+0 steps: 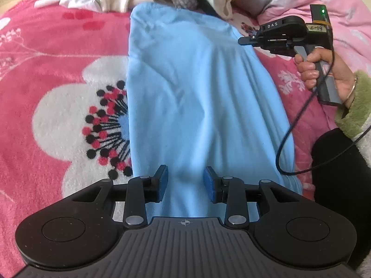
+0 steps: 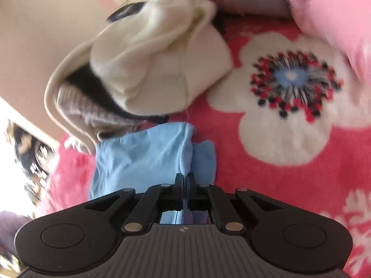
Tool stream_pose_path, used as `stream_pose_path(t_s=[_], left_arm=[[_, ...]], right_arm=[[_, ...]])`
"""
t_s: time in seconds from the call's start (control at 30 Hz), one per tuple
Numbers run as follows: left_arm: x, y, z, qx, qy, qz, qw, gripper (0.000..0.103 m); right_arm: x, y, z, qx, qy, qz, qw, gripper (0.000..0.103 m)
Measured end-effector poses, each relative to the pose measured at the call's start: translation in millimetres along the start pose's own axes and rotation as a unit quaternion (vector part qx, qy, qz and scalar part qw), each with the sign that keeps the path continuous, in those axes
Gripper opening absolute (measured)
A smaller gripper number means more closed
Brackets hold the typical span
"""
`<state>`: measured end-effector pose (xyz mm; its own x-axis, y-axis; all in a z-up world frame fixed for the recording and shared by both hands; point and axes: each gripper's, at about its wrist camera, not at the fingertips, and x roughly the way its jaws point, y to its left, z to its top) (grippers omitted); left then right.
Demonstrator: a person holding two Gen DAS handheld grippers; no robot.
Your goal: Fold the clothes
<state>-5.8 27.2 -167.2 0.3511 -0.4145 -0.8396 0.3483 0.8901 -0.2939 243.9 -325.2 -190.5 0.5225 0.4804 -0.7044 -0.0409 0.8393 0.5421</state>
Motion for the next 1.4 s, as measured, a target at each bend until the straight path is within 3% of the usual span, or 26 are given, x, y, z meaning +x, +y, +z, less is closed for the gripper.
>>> stream_pose_path(t_s=[0.1,0.17,0.23,0.33,0.43,0.47,0.53,0.6,0.67,0.73,0.8,0.9,1.0,1.1,1.2,1.27,1.4], left_arm=[[1,1,-2,0.000,0.001,0.007,1.0000,0.034],[0,2,-2,0.000,0.000,0.012,0.9999,0.034],[-2,4,-3,-0.002,-0.003,0.013,0.9999,0.034],[-7,9,-7,-0.005,-0.010,0.015,0.9998,0.035],[-11,12,-12,-0.010,-0.016,0.017,0.9997,0.035],[-13,13,-14,-0.013,-0.017,0.018,0.9996,0.035],[-14,16,-17,-0.021,-0.018,0.022,0.9994,0.035],[-14,16,-20,-0.024,-0.020,0.027,0.9992,0.035],[-17,18,-23,-0.025,-0.023,0.034,0.9989,0.036],[-21,22,-25,-0.033,-0.028,0.038,0.9984,0.036],[-26,24,-27,-0.036,-0.040,0.036,0.9979,0.036],[-28,27,-31,-0.040,-0.049,0.042,0.9971,0.035],[-21,28,-36,-0.043,-0.038,0.054,0.9969,0.035],[-21,26,-40,-0.039,-0.038,0.064,0.9965,0.035],[-26,27,-43,-0.036,-0.047,0.073,0.9956,0.035],[-28,29,-42,-0.032,-0.050,0.075,0.9954,0.035],[-28,28,-35,-0.018,-0.063,0.058,0.9962,0.035]], right_arm=[[2,-15,0,0.045,0.004,0.004,0.999,0.005],[-11,-16,1,0.059,0.003,0.007,0.998,0.021],[-31,-6,-2,0.032,0.004,0.004,0.999,0.028],[-41,10,-15,-0.016,0.064,0.009,0.998,0.033],[-37,28,-37,-0.082,0.134,-0.005,0.988,0.033],[-34,32,-45,-0.109,0.141,-0.021,0.984,0.024],[-30,33,-52,-0.145,0.140,-0.049,0.978,0.015],[-35,31,-49,-0.125,0.137,-0.050,0.981,0.016],[-47,39,-47,-0.126,0.126,-0.057,0.982,0.029],[-61,56,-48,-0.160,0.109,-0.066,0.979,0.032],[-76,82,-58,-0.218,0.101,-0.030,0.970,0.032],[-76,125,-87,-0.319,0.131,0.041,0.938,0.032],[-47,156,-127,-0.407,0.175,0.050,0.895,0.028],[-10,168,-156,-0.454,0.200,0.051,0.867,0.028],[-10,178,-163,-0.471,0.170,0.043,0.864,0.028],[-32,176,-153,-0.452,0.151,0.066,0.877,0.028],[-52,163,-164,-0.457,0.205,0.067,0.863,0.028]])
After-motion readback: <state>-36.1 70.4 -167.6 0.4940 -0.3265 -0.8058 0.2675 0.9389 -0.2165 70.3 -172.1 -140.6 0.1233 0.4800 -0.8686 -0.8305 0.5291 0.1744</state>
